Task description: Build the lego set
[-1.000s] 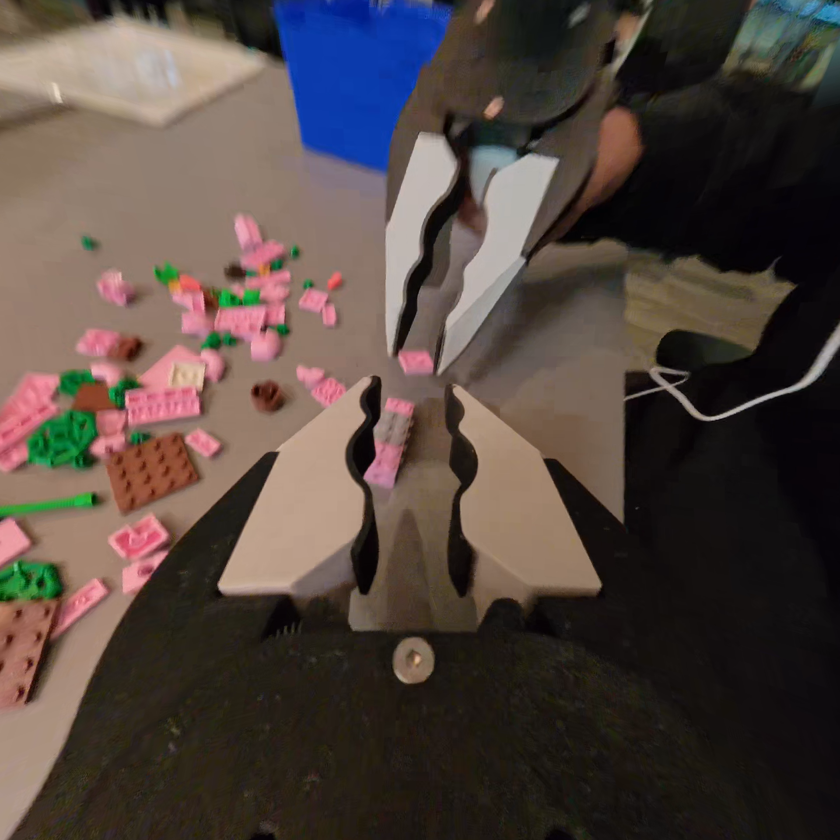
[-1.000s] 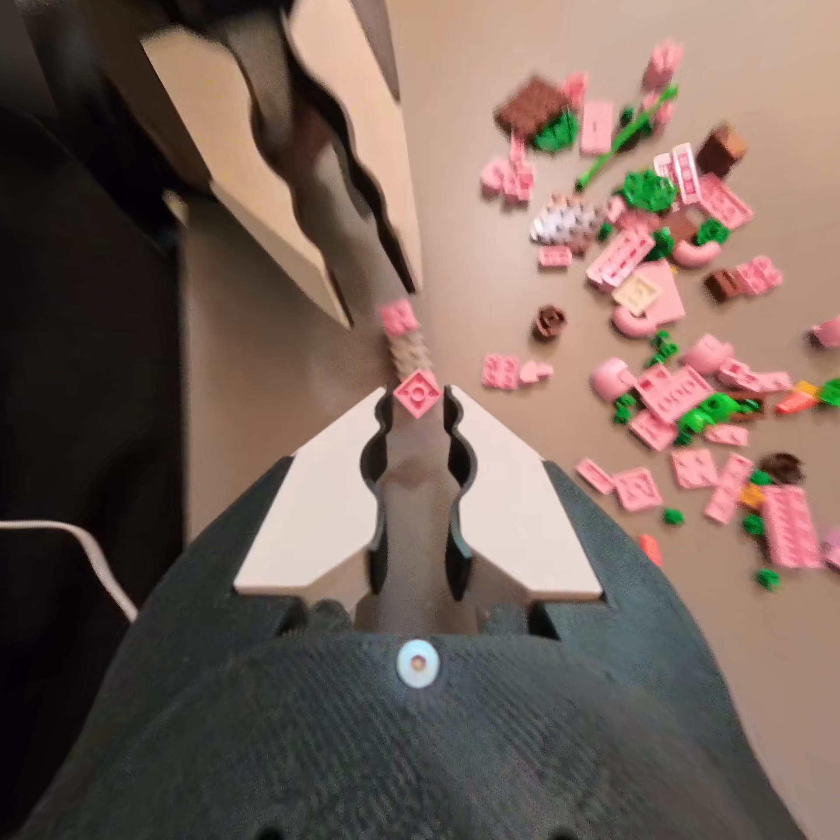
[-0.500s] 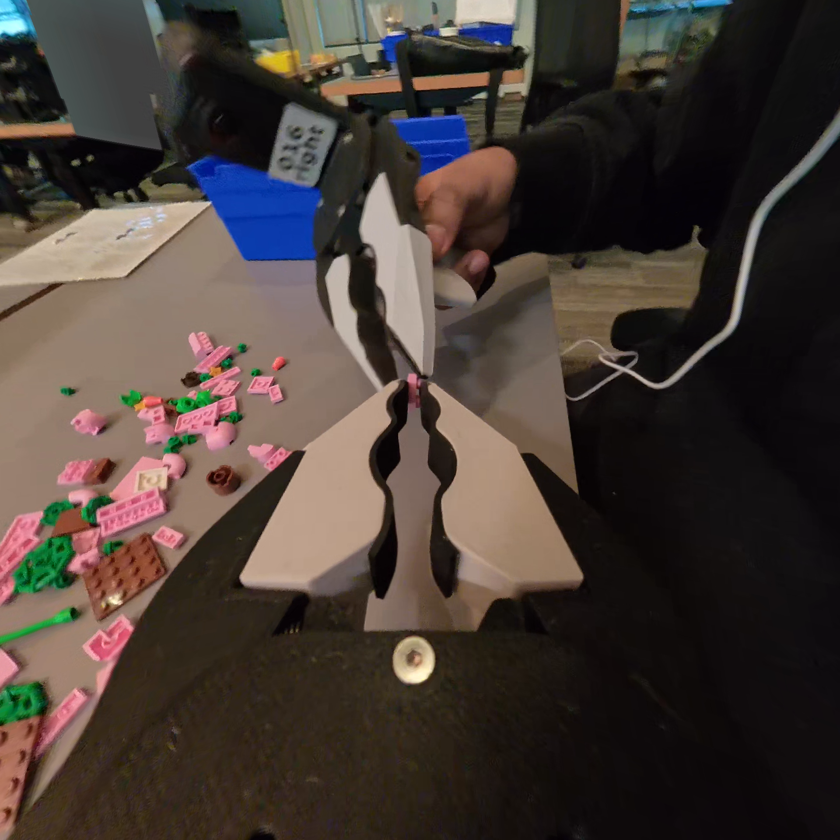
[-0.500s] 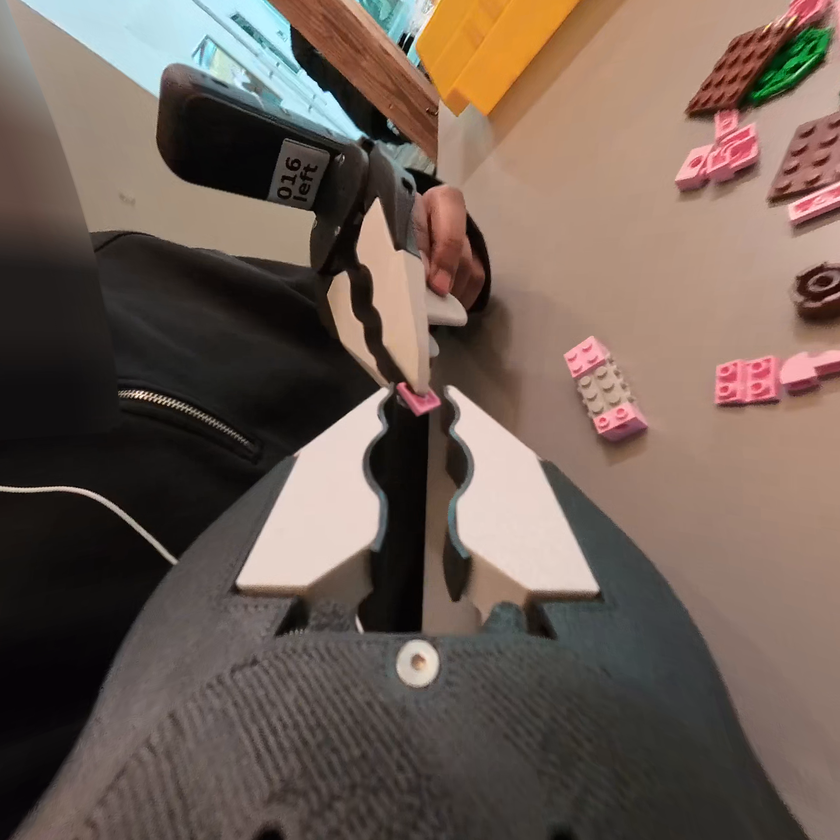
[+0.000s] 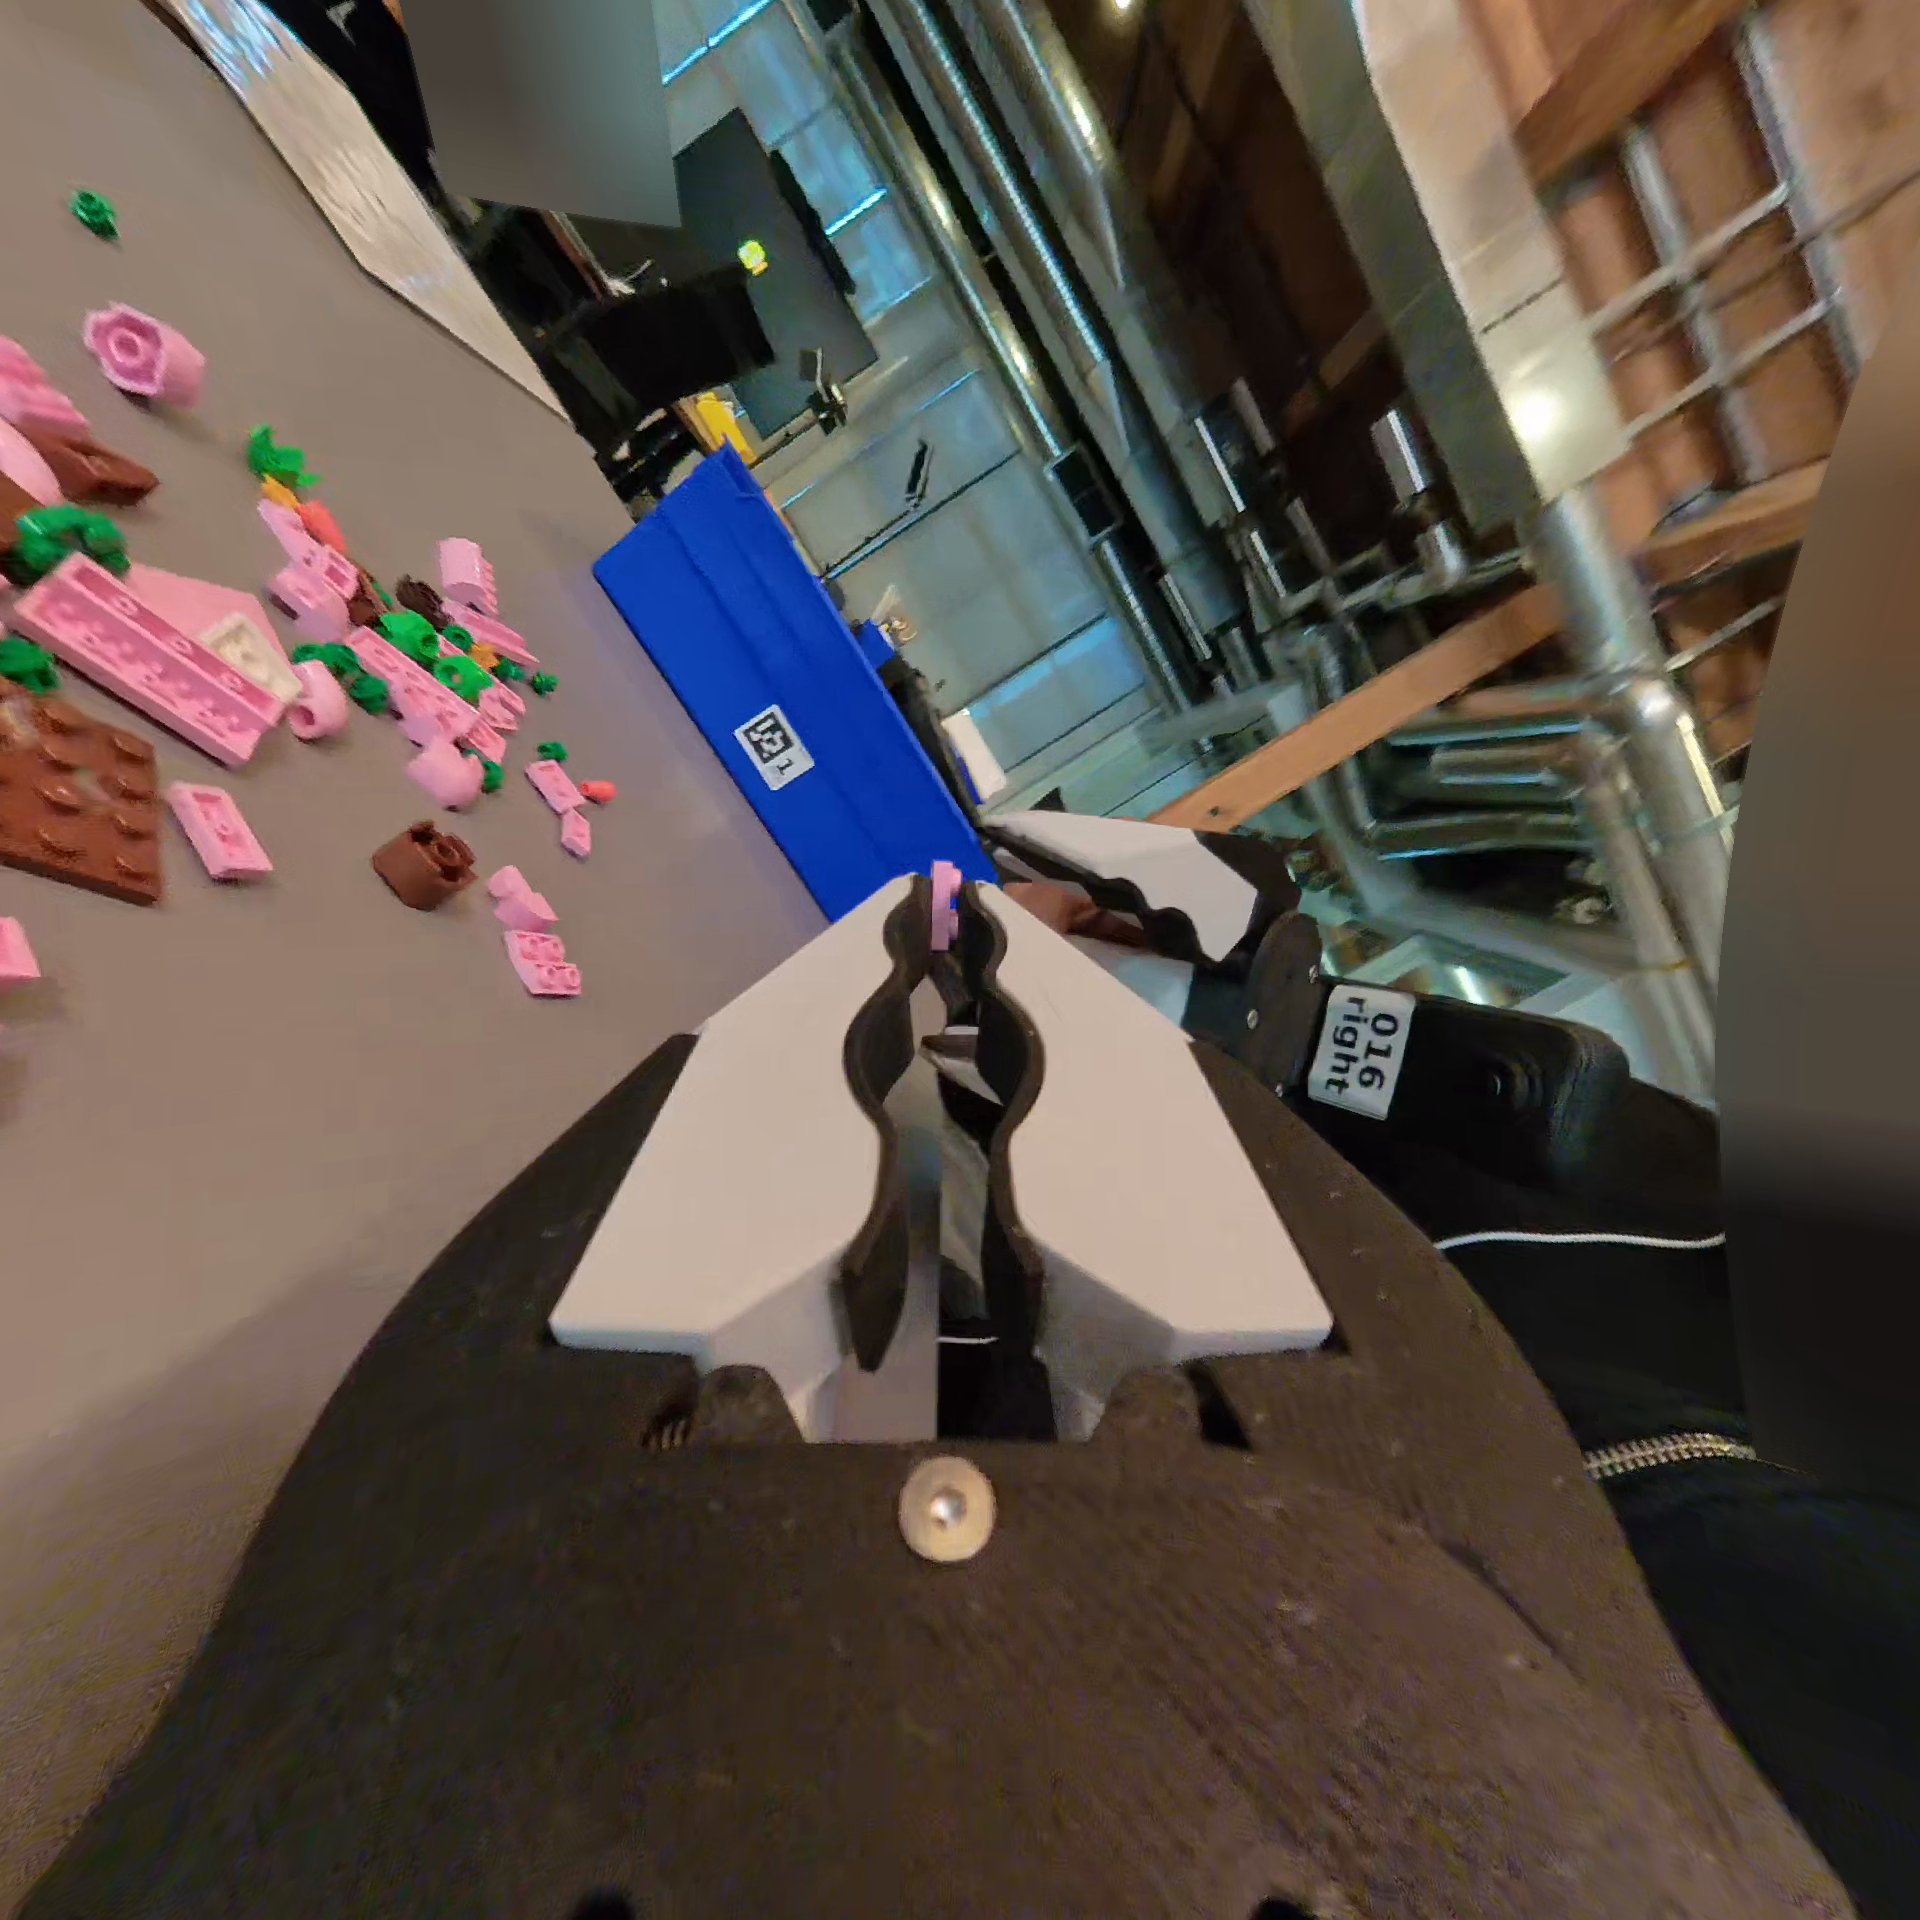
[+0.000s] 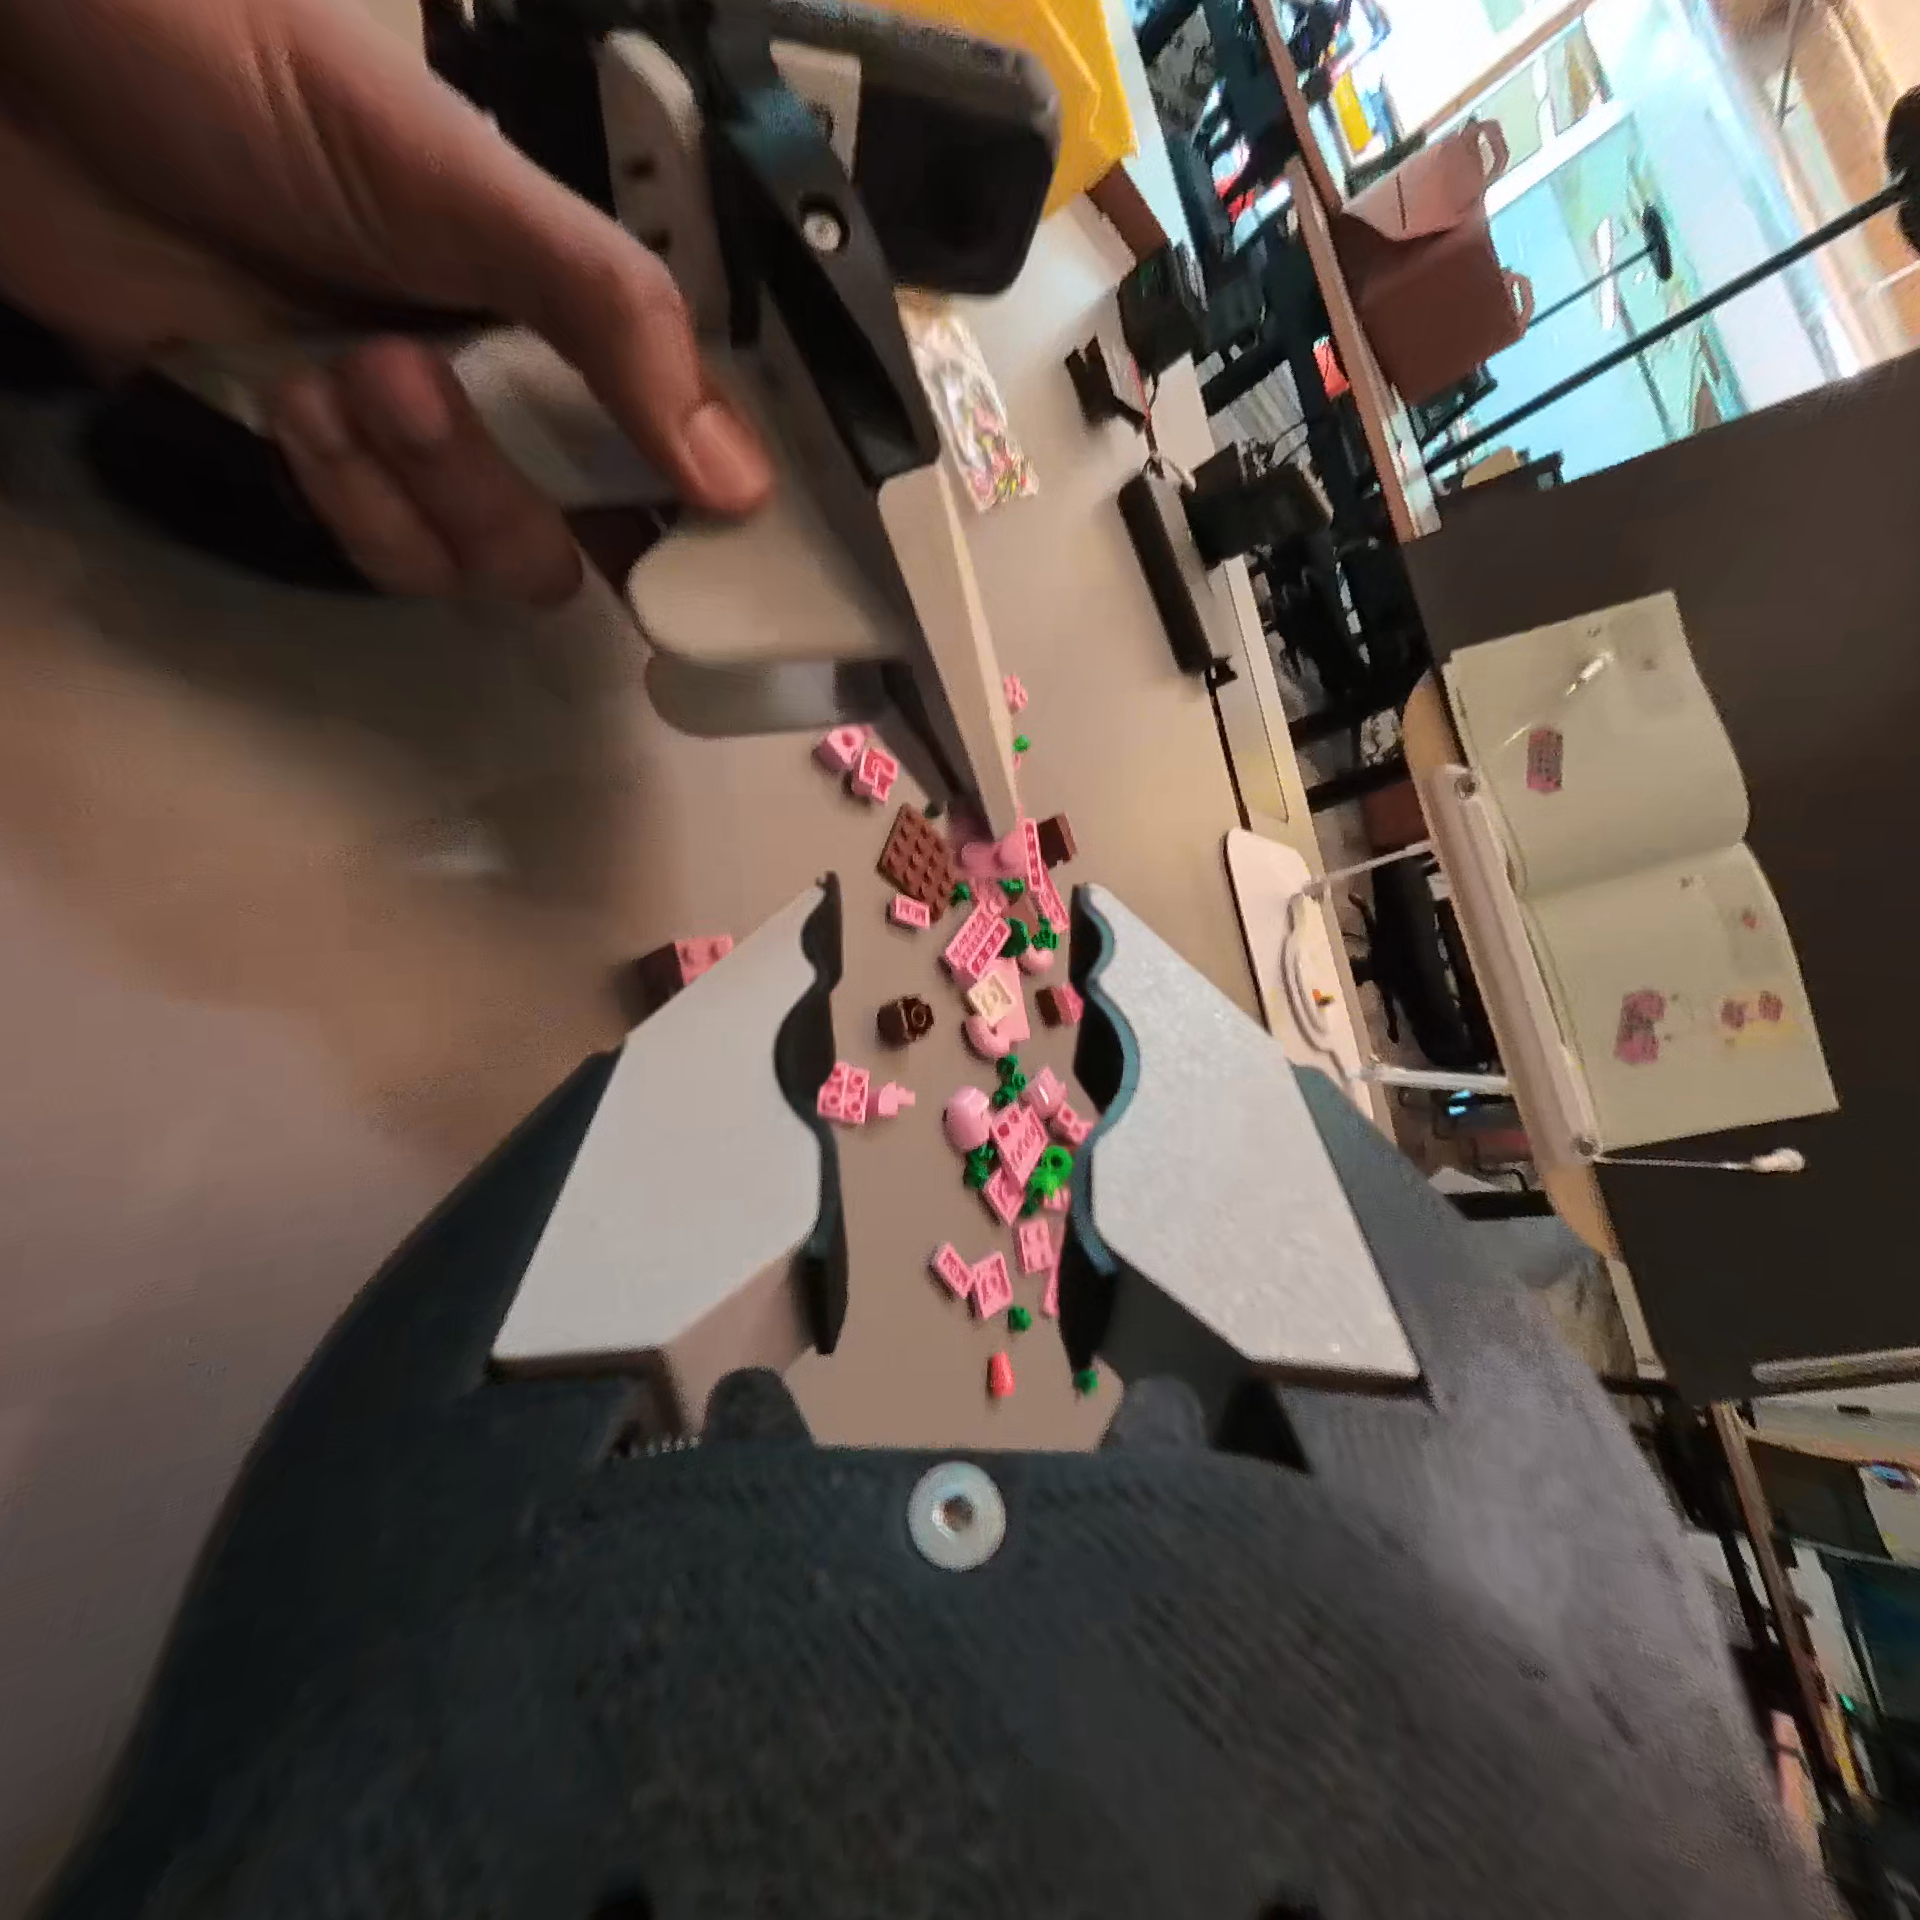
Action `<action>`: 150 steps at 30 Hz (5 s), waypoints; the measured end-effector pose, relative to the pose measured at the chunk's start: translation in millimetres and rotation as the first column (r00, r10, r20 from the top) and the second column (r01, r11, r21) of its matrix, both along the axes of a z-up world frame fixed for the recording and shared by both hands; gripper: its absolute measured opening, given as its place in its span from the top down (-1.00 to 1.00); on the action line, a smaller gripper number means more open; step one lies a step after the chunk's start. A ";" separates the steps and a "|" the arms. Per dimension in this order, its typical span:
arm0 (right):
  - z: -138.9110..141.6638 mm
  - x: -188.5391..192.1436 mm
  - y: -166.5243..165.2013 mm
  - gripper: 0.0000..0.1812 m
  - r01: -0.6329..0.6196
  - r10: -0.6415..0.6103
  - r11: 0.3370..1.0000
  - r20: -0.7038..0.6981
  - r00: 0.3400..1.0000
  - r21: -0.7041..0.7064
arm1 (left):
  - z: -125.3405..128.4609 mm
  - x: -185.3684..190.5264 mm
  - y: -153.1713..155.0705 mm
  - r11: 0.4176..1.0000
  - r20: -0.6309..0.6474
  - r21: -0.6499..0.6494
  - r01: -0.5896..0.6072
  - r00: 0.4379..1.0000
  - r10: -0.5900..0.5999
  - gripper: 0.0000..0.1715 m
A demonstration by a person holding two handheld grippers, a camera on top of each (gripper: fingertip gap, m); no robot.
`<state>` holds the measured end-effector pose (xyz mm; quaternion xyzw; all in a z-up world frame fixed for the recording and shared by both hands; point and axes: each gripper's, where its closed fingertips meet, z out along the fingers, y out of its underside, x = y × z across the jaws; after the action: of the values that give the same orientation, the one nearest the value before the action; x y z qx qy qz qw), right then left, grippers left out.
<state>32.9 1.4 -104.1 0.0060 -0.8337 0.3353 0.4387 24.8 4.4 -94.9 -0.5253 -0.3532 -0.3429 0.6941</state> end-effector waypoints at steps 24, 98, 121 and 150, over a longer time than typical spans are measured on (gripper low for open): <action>-12.7 0.9 1.2 0.84 -0.090 0.087 0.996 0.134 0.987 0.015 | -13.4 12.6 9.4 0.991 -0.070 -0.109 0.073 0.994 -0.081 0.97; -87.4 12.2 30.9 0.68 -0.381 0.257 0.924 0.774 0.578 -0.022 | -100.3 24.4 12.5 0.573 -0.388 -0.816 -0.081 0.811 -0.438 0.79; -77.8 11.2 26.4 0.84 -0.310 0.233 0.949 0.789 0.569 -0.056 | -100.4 24.3 12.4 0.570 -0.391 -0.817 -0.085 0.809 -0.440 0.79; -77.5 12.8 24.8 0.85 -0.448 0.337 0.888 0.815 0.471 -0.108 | -100.7 25.3 12.7 0.575 -0.377 -0.815 -0.065 0.813 -0.443 0.79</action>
<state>45.8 26.2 -181.6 0.0682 -0.9340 0.3401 -0.0859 50.1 17.1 -195.6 -0.8890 -0.1937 -0.0593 0.4106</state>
